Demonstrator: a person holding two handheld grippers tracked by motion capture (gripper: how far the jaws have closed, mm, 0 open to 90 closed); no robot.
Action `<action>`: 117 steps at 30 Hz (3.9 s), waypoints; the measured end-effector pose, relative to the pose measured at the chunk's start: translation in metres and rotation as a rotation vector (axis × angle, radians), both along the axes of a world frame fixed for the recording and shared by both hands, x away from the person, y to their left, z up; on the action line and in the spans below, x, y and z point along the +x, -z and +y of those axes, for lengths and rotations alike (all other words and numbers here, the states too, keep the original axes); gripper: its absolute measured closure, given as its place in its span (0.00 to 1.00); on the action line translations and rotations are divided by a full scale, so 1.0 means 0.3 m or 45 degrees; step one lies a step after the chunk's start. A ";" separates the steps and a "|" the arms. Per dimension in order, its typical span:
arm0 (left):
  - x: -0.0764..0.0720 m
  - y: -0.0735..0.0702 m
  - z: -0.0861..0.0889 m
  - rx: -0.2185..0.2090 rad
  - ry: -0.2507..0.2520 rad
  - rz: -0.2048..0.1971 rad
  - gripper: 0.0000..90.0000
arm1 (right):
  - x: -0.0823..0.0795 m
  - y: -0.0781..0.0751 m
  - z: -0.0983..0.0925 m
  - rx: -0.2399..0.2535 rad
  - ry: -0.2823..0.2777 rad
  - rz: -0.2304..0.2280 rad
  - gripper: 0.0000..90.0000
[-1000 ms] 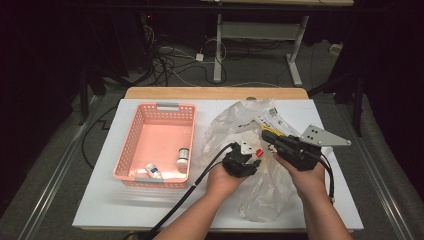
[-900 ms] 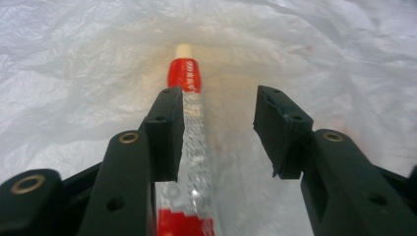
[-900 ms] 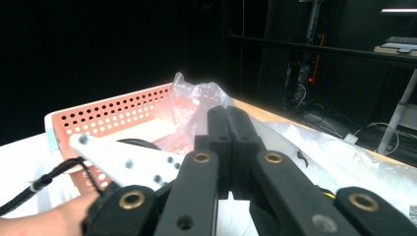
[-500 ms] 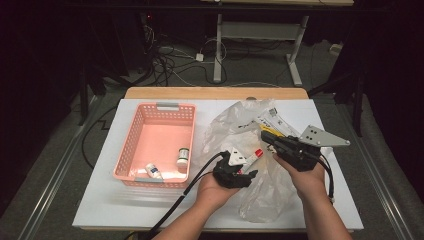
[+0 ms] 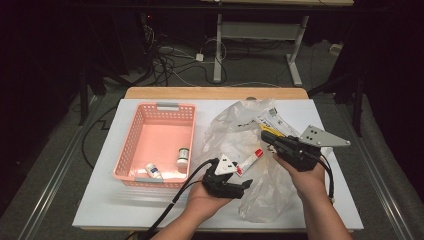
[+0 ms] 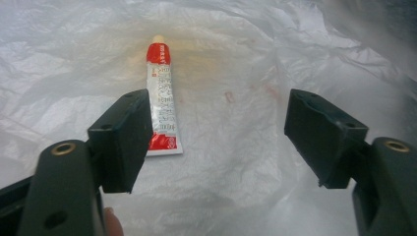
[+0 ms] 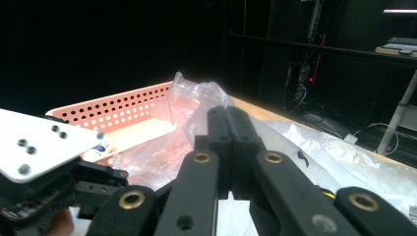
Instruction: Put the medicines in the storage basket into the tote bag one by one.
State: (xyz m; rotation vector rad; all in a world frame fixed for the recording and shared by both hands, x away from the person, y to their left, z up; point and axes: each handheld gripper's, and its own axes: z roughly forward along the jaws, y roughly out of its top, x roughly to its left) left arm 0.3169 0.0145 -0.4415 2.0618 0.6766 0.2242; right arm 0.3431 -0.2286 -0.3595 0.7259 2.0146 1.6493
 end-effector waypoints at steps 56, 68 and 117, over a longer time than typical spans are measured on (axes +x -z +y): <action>0.012 -0.107 0.475 0.004 -0.420 -0.006 0.00 | 0.000 -0.001 -0.014 0.010 0.004 -0.003 1.00; 0.035 -0.099 0.541 -0.008 -0.513 0.026 0.00 | -0.003 -0.002 -0.009 0.009 0.005 -0.007 1.00; 0.374 -0.050 0.472 0.402 -0.484 0.580 0.29 | -0.007 -0.014 -0.024 0.027 0.006 -0.021 1.00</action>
